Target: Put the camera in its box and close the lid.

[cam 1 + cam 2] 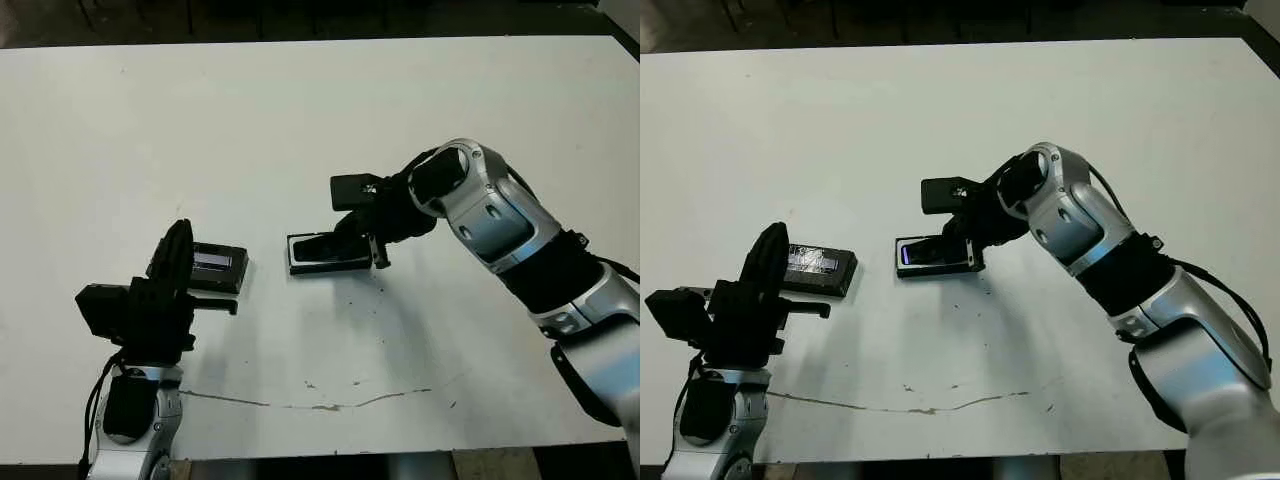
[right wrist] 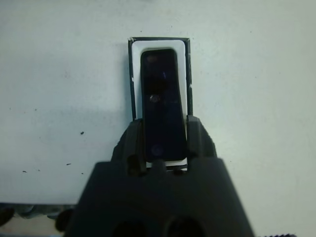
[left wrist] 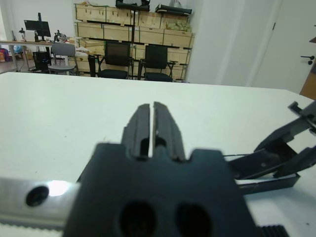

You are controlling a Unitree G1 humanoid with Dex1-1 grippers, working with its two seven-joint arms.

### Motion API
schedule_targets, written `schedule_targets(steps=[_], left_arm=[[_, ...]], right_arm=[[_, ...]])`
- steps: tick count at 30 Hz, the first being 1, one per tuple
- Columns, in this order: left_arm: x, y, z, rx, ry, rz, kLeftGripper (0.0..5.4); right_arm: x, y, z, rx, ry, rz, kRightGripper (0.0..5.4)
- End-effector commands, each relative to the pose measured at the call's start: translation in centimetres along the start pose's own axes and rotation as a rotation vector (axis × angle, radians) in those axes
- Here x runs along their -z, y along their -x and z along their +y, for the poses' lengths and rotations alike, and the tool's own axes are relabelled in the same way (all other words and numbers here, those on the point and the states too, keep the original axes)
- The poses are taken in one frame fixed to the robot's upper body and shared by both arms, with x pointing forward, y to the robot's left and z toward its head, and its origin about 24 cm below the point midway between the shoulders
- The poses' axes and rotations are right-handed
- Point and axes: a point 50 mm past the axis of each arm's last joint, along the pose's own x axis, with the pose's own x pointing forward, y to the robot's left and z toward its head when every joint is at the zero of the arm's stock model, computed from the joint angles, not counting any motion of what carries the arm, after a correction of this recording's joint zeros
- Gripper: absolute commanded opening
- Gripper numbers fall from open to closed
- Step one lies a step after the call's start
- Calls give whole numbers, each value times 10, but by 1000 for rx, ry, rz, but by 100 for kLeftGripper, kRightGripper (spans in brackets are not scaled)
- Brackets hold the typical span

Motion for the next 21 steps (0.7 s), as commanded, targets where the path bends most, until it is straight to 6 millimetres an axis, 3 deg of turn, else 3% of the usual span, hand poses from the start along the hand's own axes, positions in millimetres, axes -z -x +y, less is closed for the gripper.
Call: schedule_targets(steps=[1,10,21], left_arm=[[6,4,3,-2,-15,33,0],[7,4,3,1,-12,40,0],[8,2,4,3,-16,42,0]], right_arm=[[2,-22,14,-98,1,-45,73],[4,0,-2,-69,130,-117,231],[5,30,-21,2,137,-168,423]])
